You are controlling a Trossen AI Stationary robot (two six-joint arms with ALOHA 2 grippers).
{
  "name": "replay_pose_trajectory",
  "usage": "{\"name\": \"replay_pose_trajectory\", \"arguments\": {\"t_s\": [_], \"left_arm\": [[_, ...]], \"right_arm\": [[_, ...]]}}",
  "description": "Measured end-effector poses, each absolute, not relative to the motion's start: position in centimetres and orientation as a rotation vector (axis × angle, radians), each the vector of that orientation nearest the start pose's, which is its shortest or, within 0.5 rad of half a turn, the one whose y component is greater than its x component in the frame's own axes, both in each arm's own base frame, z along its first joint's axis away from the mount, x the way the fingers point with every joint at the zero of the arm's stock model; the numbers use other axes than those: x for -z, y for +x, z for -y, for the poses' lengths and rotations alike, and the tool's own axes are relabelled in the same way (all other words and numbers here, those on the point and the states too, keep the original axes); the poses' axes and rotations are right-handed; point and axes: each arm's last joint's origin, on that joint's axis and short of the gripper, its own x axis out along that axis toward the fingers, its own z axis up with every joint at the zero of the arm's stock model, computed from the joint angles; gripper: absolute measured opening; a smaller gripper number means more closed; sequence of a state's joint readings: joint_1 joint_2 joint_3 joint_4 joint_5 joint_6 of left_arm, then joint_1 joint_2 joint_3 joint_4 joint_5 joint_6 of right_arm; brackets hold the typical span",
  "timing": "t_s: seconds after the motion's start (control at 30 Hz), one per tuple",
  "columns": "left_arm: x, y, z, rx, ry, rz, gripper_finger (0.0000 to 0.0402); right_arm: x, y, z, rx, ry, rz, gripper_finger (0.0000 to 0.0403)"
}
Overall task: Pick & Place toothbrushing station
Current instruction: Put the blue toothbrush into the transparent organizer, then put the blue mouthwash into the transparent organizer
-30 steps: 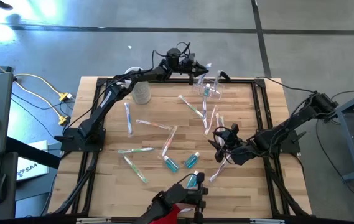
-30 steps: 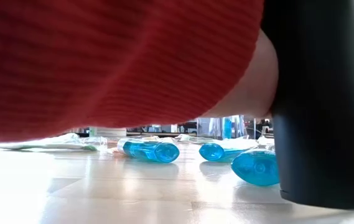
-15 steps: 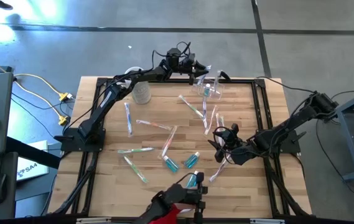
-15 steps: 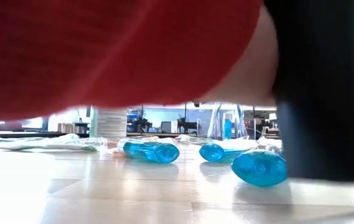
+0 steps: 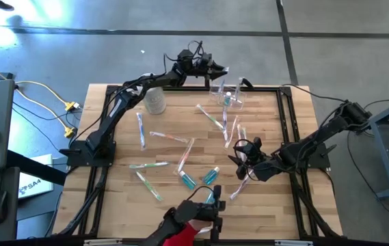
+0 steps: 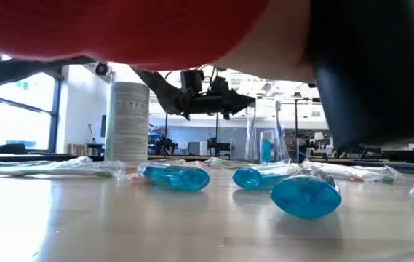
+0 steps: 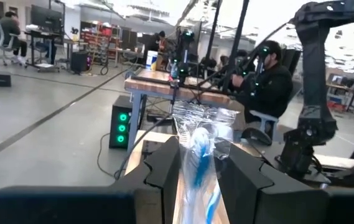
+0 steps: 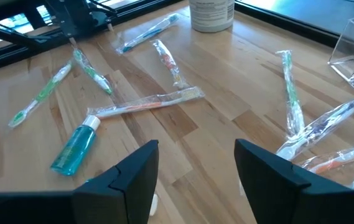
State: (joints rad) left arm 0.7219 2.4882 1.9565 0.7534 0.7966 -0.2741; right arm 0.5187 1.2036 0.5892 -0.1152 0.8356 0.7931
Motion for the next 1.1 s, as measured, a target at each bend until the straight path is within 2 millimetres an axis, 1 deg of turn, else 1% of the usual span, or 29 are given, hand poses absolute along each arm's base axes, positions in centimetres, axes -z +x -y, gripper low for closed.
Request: {"name": "replay_pose_trajectory", "arguments": {"t_s": [0.27, 0.33, 0.6, 0.73, 0.97, 1.1], "left_arm": [[-20.7, 43.4, -35.1, 0.108, -0.111, 0.113, 0.0098], [-20.4, 43.4, -35.1, 0.121, -0.11, 0.09, 0.0105], [-20.2, 43.4, -35.2, 0.095, -0.12, 0.081, 0.0182], [-20.4, 43.4, -35.2, 0.095, -0.107, 0.095, 0.0207], [-21.1, 43.2, -35.2, 0.099, -0.044, 0.157, 0.0216], [-21.3, 42.9, -35.4, 0.121, -0.024, 0.148, 0.0216]], "right_arm": [[-20.1, 20.6, -9.7, 0.476, 0.319, -0.387, 0.0203], [-20.2, 20.6, -9.7, 0.477, 0.319, -0.387, 0.0203], [-20.2, 20.6, -9.7, 0.476, 0.316, -0.387, 0.0203], [-20.1, 20.6, -9.7, 0.477, 0.315, -0.388, 0.0203], [-20.1, 20.6, -9.7, 0.477, 0.315, -0.388, 0.0203], [-20.1, 20.5, -9.8, 0.474, 0.317, -0.39, 0.0203]]}}
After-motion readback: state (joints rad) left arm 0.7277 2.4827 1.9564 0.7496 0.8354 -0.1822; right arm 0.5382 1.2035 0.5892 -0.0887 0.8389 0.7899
